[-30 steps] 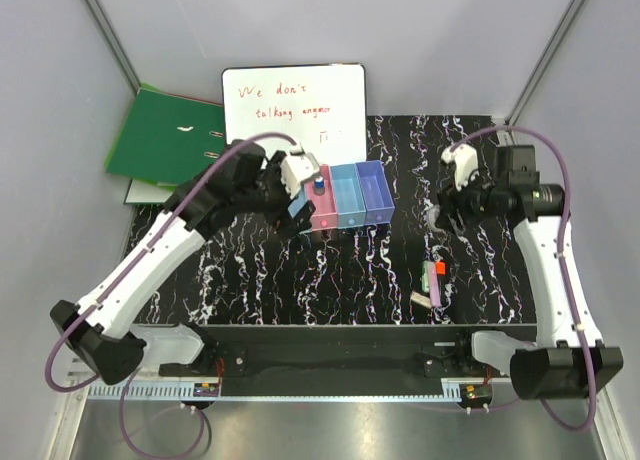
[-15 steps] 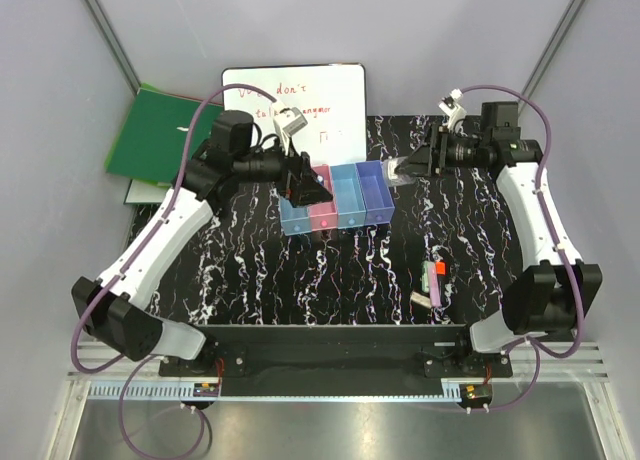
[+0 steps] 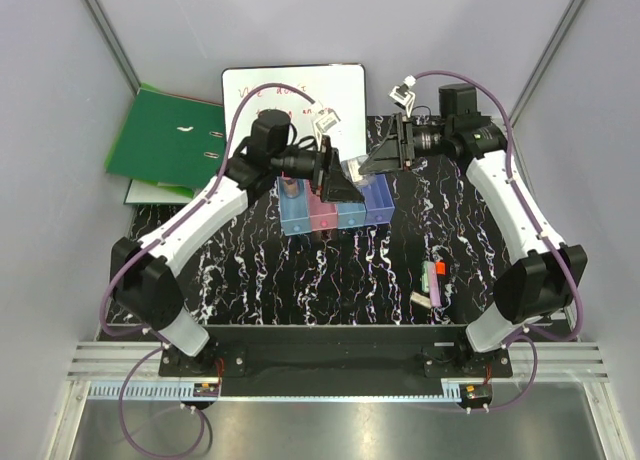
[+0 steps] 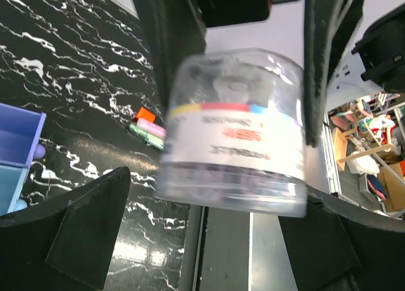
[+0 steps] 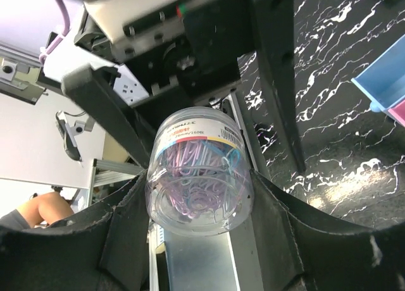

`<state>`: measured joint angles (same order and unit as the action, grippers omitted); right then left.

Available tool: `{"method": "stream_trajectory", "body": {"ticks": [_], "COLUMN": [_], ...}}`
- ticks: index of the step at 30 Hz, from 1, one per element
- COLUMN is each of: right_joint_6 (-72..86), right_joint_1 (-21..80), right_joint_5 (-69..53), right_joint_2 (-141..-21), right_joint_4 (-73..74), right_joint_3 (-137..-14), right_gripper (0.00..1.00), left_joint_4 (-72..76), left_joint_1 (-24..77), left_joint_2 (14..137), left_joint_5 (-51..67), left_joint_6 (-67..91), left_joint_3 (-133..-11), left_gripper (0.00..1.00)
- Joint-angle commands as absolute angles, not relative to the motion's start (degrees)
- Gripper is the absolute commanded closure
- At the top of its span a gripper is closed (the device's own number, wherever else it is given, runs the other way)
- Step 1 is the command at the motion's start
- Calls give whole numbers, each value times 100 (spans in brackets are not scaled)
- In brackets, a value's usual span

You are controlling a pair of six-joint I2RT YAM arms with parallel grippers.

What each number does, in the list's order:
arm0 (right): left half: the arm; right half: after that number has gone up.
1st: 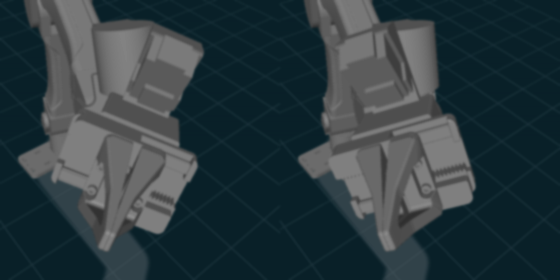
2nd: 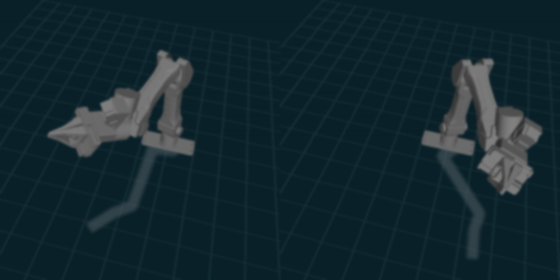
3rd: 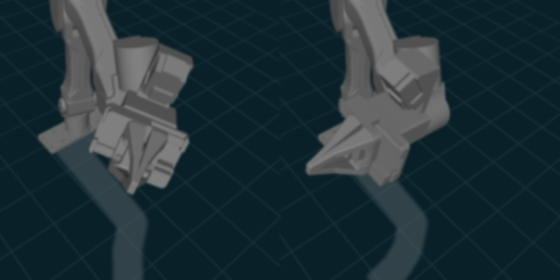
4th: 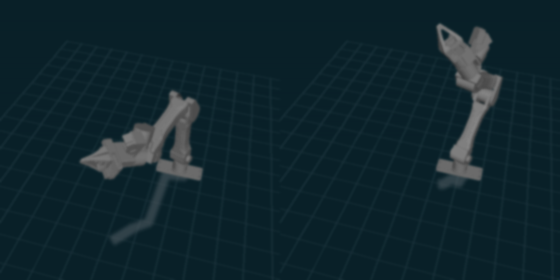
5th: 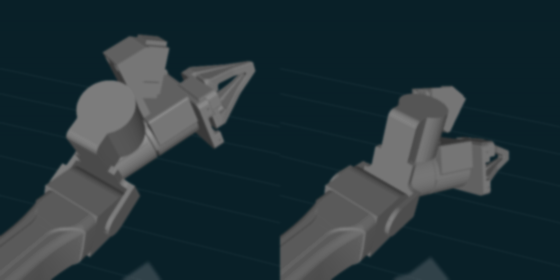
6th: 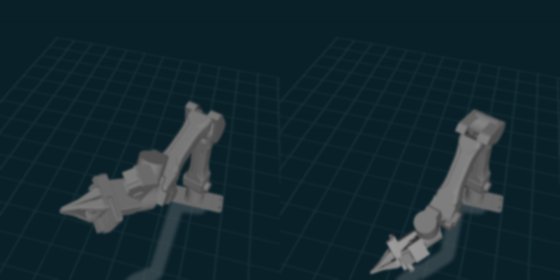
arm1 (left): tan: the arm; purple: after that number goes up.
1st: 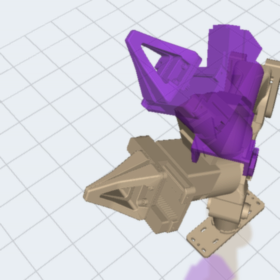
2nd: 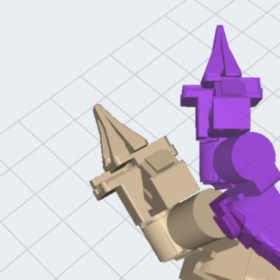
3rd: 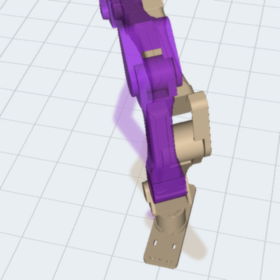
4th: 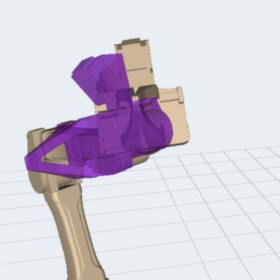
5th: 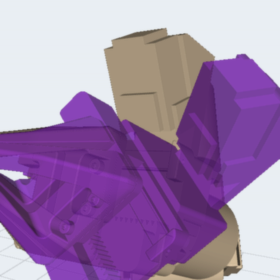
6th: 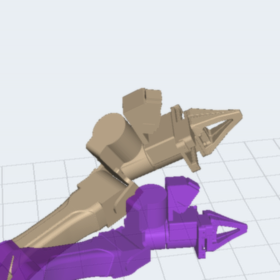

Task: Sort the stationery into containers
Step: Place the stationery in the storage box.

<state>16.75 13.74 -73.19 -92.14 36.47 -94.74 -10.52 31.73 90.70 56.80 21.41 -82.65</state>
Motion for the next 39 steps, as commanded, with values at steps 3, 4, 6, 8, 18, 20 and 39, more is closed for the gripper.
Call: {"method": "stream_trajectory", "body": {"ticks": [3, 4, 6, 8, 18, 20, 39], "right_joint_6": [1723, 1723, 1662, 1617, 1503, 1477, 2531], "right_joint_1": [1301, 1292, 1248, 1222, 1090, 1090, 1072], "right_joint_5": [-7761, -7769, -7796, -7778, -7673, -7664, -7708], "right_joint_2": [-8781, -8763, -8728, -8710, -8754, -8806, -9158], "right_joint_4": [3445, 3454, 3454, 3445, 3437, 3437, 2304], "right_joint_3": [-9211, -9176, -9106, -9036, -9061, -9114, -9255], "right_gripper": [100, 100, 100, 100, 100, 100, 100], "left_joint_4": [298, 351, 439, 466, 844, 896, 1441], "left_joint_1": [3050, 3015, 2927, 2848, 2839, 2848, 2979], "left_joint_2": [9105, 9097, 9036, 8991, 8982, 8991, 9141], "left_joint_5": [5941, 5950, 5959, 5950, 6135, 6170, 6117], "left_joint_6": [2794, 2821, 2882, 2900, 3234, 3269, 3682], "left_joint_3": [-8455, -8446, -8429, -8429, -8244, -8235, -8262], "left_gripper": [4, 4, 4, 4, 6, 6, 12]}}
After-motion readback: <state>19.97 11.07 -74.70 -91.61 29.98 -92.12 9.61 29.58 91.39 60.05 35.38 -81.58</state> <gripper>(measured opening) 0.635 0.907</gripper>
